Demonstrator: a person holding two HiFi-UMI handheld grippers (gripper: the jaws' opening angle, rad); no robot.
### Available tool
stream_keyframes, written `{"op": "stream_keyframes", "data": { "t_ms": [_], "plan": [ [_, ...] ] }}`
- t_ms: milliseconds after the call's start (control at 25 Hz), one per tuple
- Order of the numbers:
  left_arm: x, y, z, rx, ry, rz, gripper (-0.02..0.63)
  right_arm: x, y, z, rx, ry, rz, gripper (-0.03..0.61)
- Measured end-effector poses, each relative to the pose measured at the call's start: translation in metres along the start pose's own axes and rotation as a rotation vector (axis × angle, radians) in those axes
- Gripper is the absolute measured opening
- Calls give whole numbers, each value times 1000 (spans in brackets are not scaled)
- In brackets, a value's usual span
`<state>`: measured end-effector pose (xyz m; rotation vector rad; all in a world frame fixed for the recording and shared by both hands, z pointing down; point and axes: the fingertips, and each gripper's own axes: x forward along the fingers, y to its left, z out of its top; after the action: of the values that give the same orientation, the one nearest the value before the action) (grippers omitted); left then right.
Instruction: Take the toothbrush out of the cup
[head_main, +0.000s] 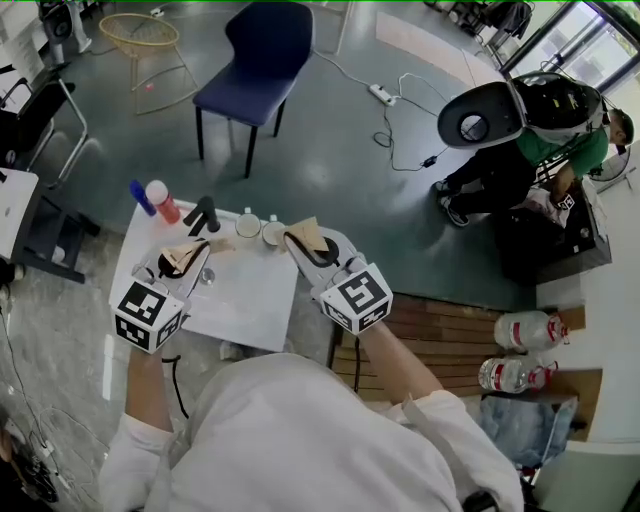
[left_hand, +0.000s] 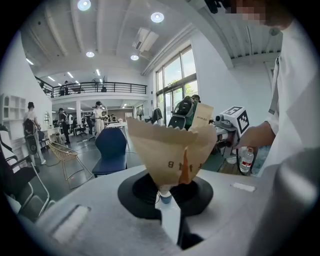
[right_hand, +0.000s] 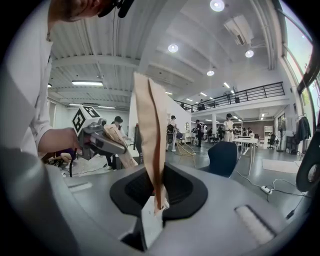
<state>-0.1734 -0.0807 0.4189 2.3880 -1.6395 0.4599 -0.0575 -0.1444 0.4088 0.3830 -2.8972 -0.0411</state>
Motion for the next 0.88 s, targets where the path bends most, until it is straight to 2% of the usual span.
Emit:
{"op": "stream_keyframes", "data": {
  "t_ms": [880],
  "plan": [
    [-12,-6,5,16,-1,0,32,-1,7,3,-17,1,2,43]
  ]
}}
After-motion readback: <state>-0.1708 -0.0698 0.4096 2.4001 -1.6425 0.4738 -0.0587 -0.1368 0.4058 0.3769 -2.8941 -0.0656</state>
